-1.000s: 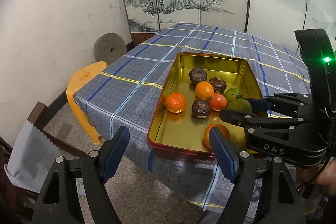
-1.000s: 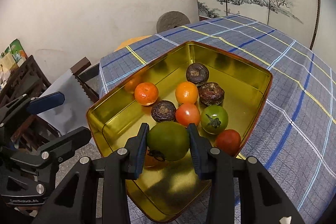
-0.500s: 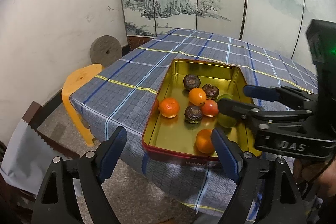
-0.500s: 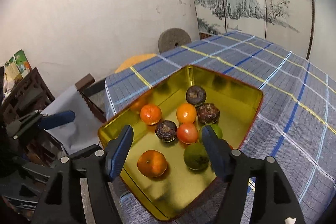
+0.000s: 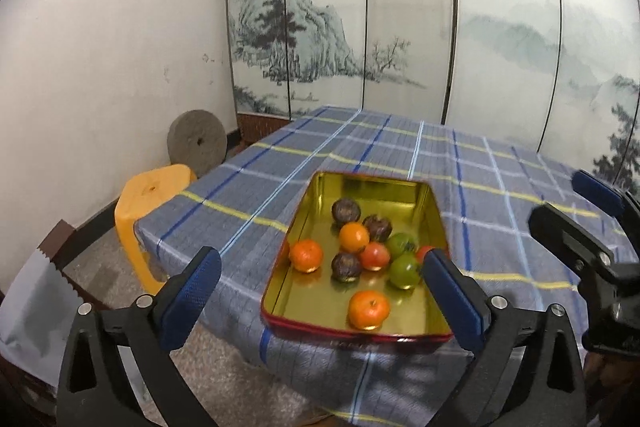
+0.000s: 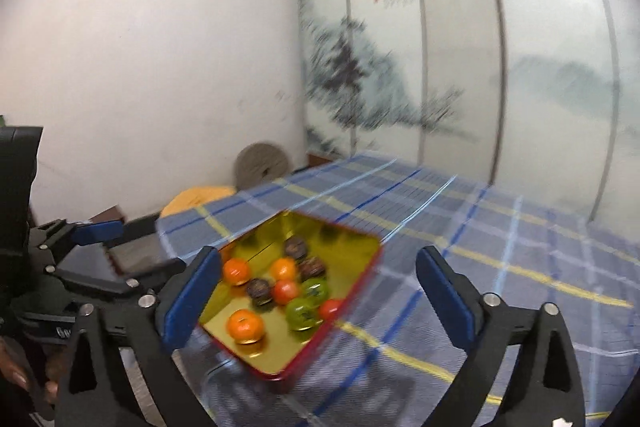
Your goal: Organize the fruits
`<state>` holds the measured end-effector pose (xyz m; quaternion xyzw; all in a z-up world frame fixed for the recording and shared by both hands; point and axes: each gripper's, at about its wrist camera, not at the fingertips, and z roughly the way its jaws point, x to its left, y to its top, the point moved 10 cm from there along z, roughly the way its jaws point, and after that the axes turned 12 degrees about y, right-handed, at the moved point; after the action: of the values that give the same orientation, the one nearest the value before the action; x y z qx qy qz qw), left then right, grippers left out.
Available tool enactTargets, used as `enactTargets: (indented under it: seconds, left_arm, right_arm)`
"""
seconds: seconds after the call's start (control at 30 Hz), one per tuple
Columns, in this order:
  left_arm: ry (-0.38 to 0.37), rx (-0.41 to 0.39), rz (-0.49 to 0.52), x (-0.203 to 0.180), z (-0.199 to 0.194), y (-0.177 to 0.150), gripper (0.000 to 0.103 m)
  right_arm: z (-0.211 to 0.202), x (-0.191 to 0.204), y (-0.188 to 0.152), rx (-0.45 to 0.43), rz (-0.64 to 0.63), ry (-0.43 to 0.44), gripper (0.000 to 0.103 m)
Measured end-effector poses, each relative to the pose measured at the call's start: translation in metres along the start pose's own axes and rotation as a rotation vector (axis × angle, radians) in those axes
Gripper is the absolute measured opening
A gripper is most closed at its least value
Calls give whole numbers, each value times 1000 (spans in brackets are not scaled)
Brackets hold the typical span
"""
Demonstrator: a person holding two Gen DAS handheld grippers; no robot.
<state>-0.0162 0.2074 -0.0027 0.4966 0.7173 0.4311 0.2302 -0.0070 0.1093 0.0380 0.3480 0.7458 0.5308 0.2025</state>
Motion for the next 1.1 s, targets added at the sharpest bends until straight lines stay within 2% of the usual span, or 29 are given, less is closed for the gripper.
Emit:
enactTargets:
  seconds: [0.1,0.2,0.4,1.1]
  left_arm:
    - [-12,-11,-8,-3,-7,7,101]
    - [-4,-49,-7,-4,-18,13,101]
    - [-3,-89,21,-11,-32,21,103]
    - [9,-77,56,-22,-37,17,103]
  right_arm:
    - [-16,-4,5,-39,-24,-62,100]
    - [-21,-8,6,-47,-38,-85,101]
    - [-28,-13,0,-47,-27,-87,101]
    - [-36,-20,-11,-42,-5,-93,102]
